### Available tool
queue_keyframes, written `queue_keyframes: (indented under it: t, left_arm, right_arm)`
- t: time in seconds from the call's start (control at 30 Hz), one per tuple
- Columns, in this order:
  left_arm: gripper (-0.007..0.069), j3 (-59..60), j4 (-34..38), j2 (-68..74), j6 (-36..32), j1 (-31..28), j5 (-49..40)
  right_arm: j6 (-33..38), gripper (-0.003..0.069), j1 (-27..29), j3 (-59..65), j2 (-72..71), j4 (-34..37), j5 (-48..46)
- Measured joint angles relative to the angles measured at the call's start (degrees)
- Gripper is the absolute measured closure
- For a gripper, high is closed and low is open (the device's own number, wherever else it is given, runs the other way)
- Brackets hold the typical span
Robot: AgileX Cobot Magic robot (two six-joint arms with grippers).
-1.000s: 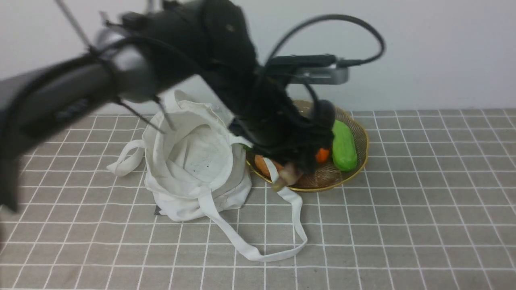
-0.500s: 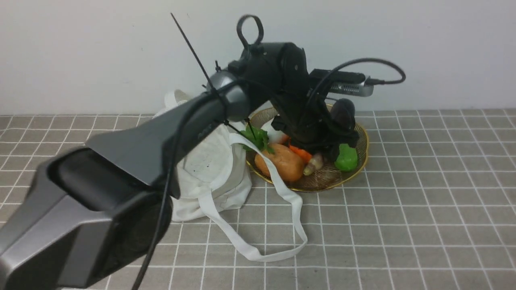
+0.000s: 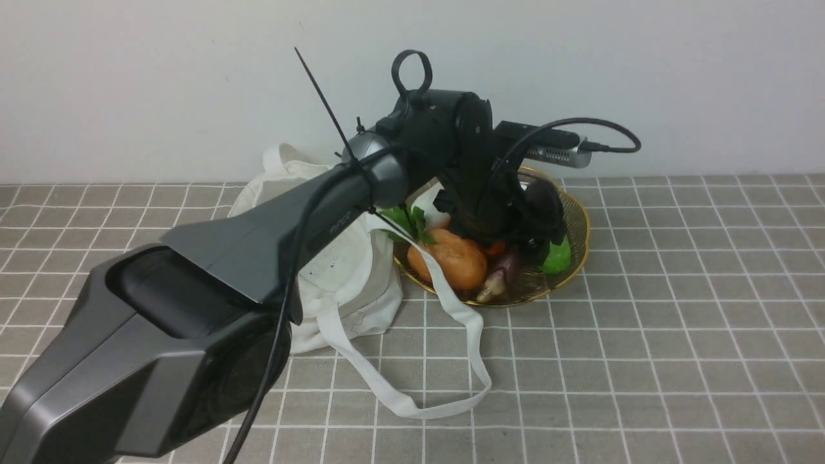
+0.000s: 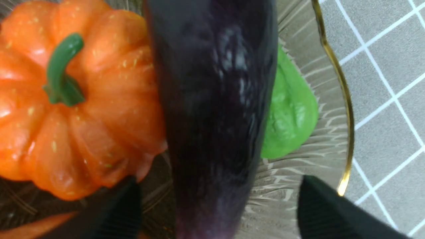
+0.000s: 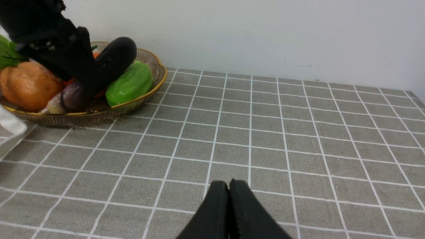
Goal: Take vegetables from bag on grey coffee tablecloth place on plate.
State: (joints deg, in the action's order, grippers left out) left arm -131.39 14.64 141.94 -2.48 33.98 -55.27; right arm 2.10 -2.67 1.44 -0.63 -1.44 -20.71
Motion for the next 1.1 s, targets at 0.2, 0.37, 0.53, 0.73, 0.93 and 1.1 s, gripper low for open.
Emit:
queue_keyframes:
  t: [0.2, 0.37, 0.53, 0.73, 0.93, 1.1]
  left_arm:
    - [-0.0036, -4.34, -0.64, -1.31, 0.00, 0.00, -2.31]
    - [0.0078, -12.58, -2.18, -3.50, 0.15, 0.00, -13.23]
    - [0.0468, -16.22, -3.73, -10.15, 0.38, 0.73, -15.79]
    - [0.0622, -13.48, -3.56, -19.73, -1.15, 2.01, -16.56]
    - [0.0629, 9.98, -8.61, -37.84, -1.15, 2.26, -16.56]
    - [0.0629, 35.07, -11.37, -55.28, -0.71, 2.21, -16.56]
  right_arm:
    - [0.00, 0.0673, 0.00, 0.00, 0.00, 0.00, 0.00]
    - [0.00, 0.0673, 0.00, 0.00, 0.00, 0.00, 0.00]
    - [0.00, 0.0673, 0.00, 0.00, 0.00, -0.01, -0.05]
    - [0.00, 0.0673, 0.00, 0.00, 0.00, -0.01, -0.05]
    - [0.00, 0.0673, 0.00, 0.00, 0.00, -0.01, -0.05]
    - [0.00, 0.0673, 0.00, 0.00, 0.00, -0.01, -0.05]
